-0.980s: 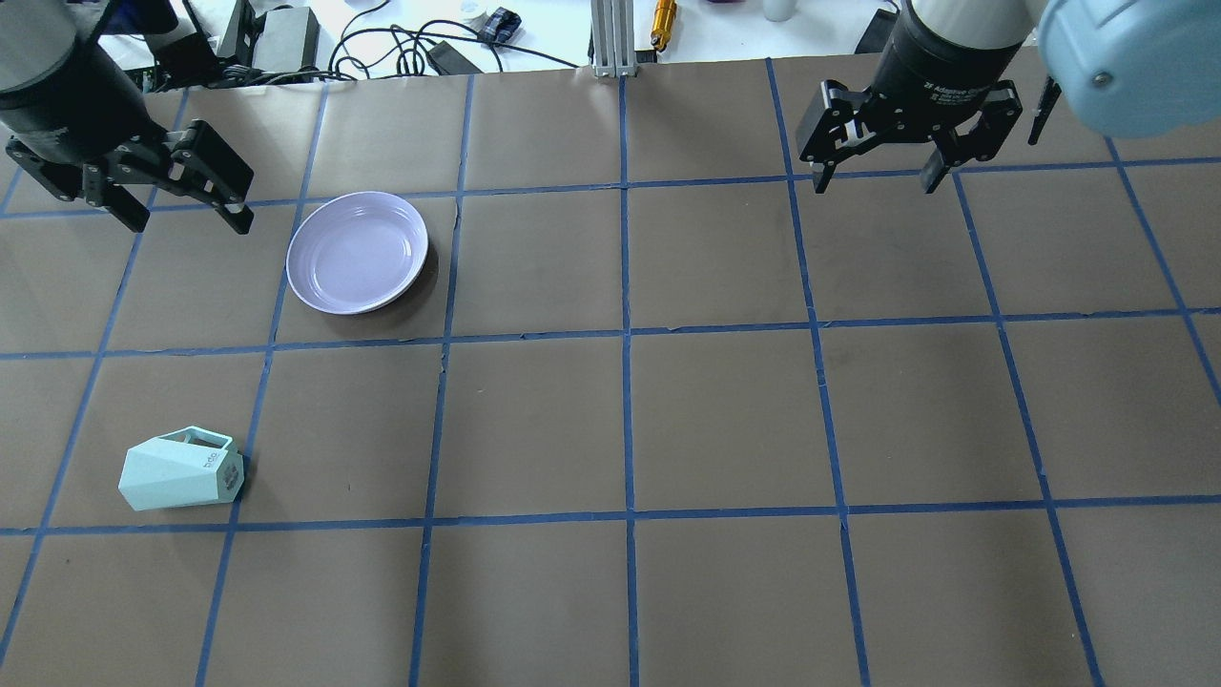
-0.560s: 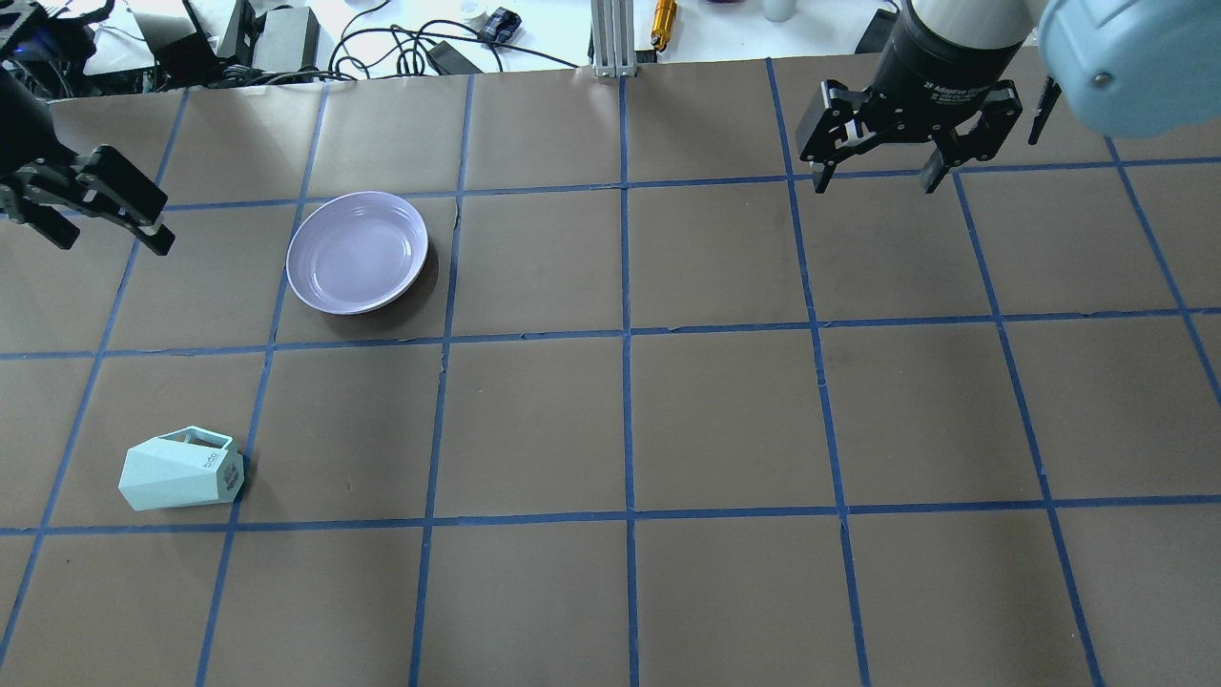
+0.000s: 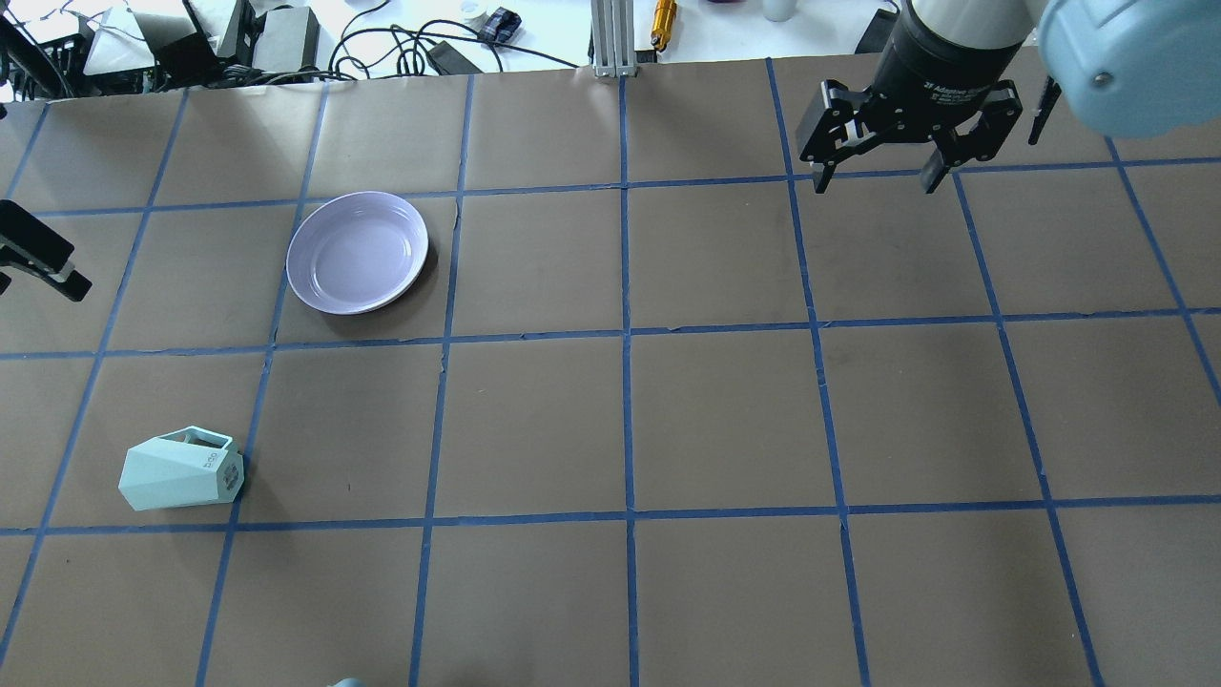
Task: Flip cup and place on plate
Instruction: 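Lower the left gripper beside the mug and grasp its rim, then lift the mug off the table with the left gripper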
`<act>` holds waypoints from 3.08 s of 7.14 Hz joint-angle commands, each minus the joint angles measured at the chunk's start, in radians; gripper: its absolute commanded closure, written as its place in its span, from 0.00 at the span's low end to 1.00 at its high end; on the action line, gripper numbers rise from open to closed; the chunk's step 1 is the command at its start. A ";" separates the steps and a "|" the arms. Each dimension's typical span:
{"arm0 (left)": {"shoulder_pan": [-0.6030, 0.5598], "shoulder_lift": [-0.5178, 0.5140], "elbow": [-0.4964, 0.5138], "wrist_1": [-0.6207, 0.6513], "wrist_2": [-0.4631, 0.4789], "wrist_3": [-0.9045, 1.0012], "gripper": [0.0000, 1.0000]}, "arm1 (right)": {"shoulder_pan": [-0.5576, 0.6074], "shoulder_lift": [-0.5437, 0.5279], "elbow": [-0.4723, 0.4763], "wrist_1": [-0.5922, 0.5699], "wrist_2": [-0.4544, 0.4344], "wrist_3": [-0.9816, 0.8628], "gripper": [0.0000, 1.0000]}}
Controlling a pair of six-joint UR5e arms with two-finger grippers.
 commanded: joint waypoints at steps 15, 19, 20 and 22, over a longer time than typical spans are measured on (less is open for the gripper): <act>0.401 -0.479 -0.090 -0.319 -0.247 0.374 0.03 | 0.000 0.000 0.000 0.000 0.000 0.000 0.00; 0.396 -0.535 -0.088 -0.360 -0.331 0.553 0.19 | 0.000 0.000 0.000 0.000 0.000 0.000 0.00; 0.393 -0.541 -0.090 -0.366 -0.329 0.581 0.52 | 0.000 0.000 0.000 0.000 0.000 0.000 0.00; 0.398 -0.556 -0.085 -0.430 -0.326 0.646 0.80 | 0.000 0.000 0.002 0.000 0.000 0.000 0.00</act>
